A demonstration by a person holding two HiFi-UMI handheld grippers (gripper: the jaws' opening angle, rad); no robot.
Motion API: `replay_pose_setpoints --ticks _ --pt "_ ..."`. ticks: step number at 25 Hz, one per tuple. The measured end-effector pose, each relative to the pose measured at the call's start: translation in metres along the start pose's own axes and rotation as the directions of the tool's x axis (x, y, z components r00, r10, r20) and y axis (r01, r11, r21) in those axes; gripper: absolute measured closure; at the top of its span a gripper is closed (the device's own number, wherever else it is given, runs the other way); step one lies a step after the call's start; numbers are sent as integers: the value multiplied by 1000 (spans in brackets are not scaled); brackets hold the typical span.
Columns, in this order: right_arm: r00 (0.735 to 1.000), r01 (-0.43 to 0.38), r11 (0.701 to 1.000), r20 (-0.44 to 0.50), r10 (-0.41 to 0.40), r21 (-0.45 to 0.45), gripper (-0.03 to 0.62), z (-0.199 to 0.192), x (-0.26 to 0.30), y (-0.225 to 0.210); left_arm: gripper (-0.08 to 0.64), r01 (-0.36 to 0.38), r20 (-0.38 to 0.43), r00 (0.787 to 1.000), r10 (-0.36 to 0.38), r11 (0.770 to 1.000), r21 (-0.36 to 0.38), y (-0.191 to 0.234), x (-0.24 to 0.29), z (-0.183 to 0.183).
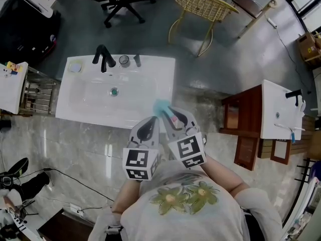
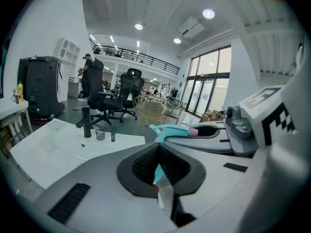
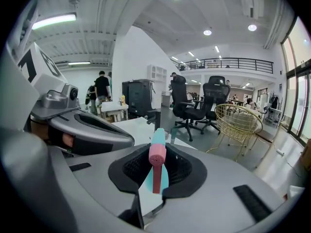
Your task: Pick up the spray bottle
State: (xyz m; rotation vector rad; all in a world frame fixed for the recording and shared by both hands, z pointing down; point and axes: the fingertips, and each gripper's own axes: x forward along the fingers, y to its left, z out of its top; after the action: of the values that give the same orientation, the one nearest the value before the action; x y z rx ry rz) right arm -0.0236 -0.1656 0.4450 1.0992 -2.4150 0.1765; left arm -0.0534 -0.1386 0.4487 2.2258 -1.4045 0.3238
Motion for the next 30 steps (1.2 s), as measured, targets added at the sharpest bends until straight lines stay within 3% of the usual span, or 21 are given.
replay_pose_setpoints --ticks 20,30 --pt "991 37 999 126 -37 6 518 23 -58 26 551 33 83 996 -38 998 53 -28 -48 3" --pt "989 61 998 136 -60 -5 518 21 -75 36 551 33 98 994 -40 997 71 -33 -64 -1"
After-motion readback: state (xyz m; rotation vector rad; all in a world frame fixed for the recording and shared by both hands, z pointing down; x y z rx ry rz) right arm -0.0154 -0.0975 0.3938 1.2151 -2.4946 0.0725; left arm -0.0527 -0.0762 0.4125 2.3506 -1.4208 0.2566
